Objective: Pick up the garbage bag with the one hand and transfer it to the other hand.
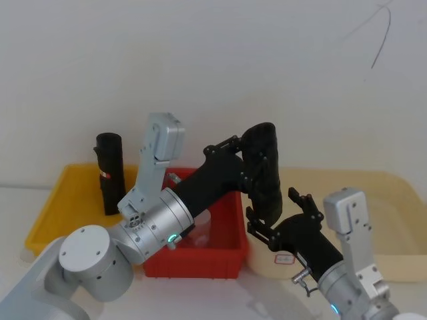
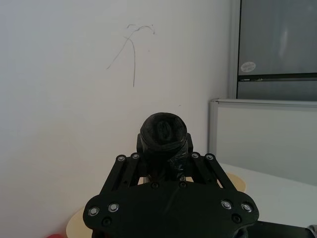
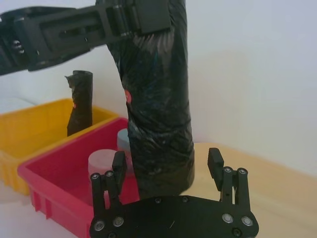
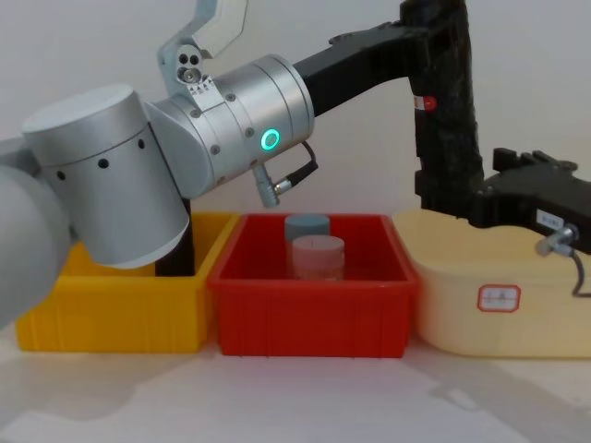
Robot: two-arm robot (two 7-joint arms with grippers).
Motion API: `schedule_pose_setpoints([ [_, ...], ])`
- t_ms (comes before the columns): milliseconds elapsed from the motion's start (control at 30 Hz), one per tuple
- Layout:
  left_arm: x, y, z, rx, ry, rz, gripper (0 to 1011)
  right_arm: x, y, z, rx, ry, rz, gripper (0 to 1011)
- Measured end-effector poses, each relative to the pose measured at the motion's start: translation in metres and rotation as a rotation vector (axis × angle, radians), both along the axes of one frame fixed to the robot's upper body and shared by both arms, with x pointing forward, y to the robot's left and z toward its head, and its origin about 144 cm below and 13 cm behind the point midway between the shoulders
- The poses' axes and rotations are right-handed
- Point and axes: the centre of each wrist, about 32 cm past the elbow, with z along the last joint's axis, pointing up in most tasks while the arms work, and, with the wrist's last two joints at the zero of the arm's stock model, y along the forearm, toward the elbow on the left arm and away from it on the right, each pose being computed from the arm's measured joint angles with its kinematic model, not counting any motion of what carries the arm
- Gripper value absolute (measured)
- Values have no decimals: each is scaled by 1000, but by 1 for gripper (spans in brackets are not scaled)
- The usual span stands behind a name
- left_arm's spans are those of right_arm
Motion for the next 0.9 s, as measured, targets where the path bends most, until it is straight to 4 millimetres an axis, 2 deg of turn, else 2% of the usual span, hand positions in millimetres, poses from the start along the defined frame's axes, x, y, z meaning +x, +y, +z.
schedule_pose_setpoints([
  [267,0,0,0,0,0,0,371,9,6,6,-2,-8,7,999],
  [400,0,0,0,0,0,0,371,15,9,10,-11,-11,7,951],
  [533,0,0,0,0,0,0,371,21,12,13,-19,-9,4,840],
  [567,0,0,0,0,0,0,371,22,13,13,-21,-8,2,840],
  [667,0,0,0,0,0,0,371,24,14,14,-23,-3,-2,710],
  [733,0,0,0,0,0,0,371,26,15,15,-25,1,-5,685],
  [800,0,0,0,0,0,0,371,27,16,16,-27,7,-10,592],
  [900,0,0,0,0,0,0,371,29,17,18,-28,10,-18,565],
])
